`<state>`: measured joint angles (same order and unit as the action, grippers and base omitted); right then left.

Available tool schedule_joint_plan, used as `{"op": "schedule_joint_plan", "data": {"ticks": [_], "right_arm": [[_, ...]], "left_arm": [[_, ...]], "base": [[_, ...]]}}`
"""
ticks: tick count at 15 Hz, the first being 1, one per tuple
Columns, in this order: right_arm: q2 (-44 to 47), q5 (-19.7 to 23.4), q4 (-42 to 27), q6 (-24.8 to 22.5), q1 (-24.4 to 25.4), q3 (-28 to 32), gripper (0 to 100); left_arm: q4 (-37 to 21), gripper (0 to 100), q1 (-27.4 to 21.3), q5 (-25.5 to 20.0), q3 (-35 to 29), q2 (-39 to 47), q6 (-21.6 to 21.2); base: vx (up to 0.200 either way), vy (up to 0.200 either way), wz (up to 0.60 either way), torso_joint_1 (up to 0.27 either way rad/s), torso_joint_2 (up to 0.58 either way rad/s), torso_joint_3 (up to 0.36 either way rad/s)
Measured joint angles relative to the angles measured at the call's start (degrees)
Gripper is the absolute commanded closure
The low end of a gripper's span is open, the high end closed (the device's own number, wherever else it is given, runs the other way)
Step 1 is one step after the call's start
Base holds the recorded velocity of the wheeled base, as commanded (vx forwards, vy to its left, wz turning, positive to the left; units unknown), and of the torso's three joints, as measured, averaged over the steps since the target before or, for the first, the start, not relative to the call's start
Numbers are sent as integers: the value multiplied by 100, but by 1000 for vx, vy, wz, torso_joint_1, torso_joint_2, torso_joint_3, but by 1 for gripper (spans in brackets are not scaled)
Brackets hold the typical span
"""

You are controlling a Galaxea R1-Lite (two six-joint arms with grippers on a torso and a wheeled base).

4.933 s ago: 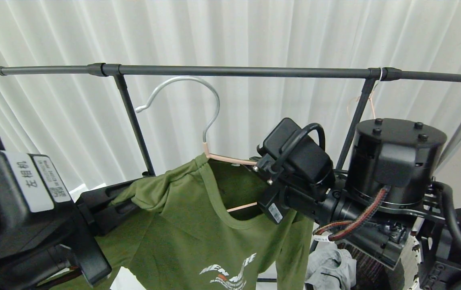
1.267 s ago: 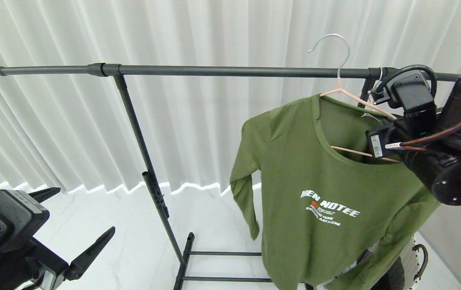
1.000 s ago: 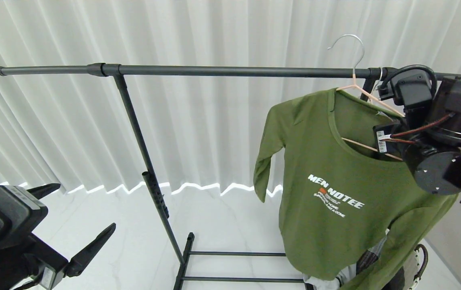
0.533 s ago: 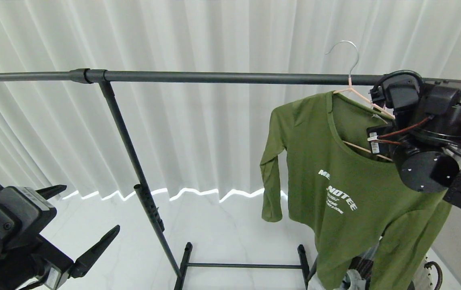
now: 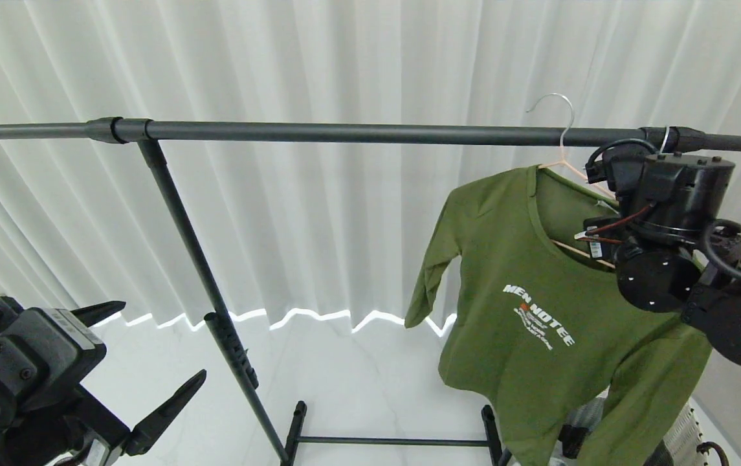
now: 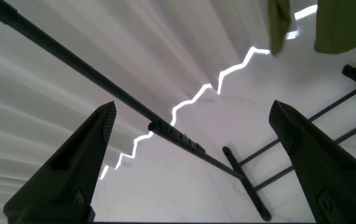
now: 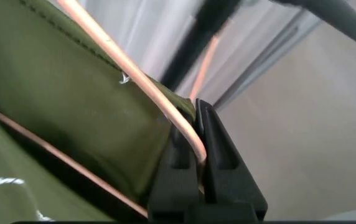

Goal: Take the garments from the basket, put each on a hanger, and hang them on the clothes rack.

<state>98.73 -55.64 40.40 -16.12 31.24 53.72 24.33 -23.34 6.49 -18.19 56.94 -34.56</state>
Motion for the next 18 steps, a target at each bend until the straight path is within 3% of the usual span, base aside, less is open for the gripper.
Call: {"op": "schedule_joint_plan", "data": {"ticks": [10,18], "right_arm": [[818,-165,-9,-22,-107,696,100],[931,-167,-9,-22,422,667,100]], "left_arm": [[5,0,-24,9,-33,68,7],[2,0,-20,18,-35,69,0]], "base": [[0,0,0,0,0,0],[0,0,0,0,0,0]]}}
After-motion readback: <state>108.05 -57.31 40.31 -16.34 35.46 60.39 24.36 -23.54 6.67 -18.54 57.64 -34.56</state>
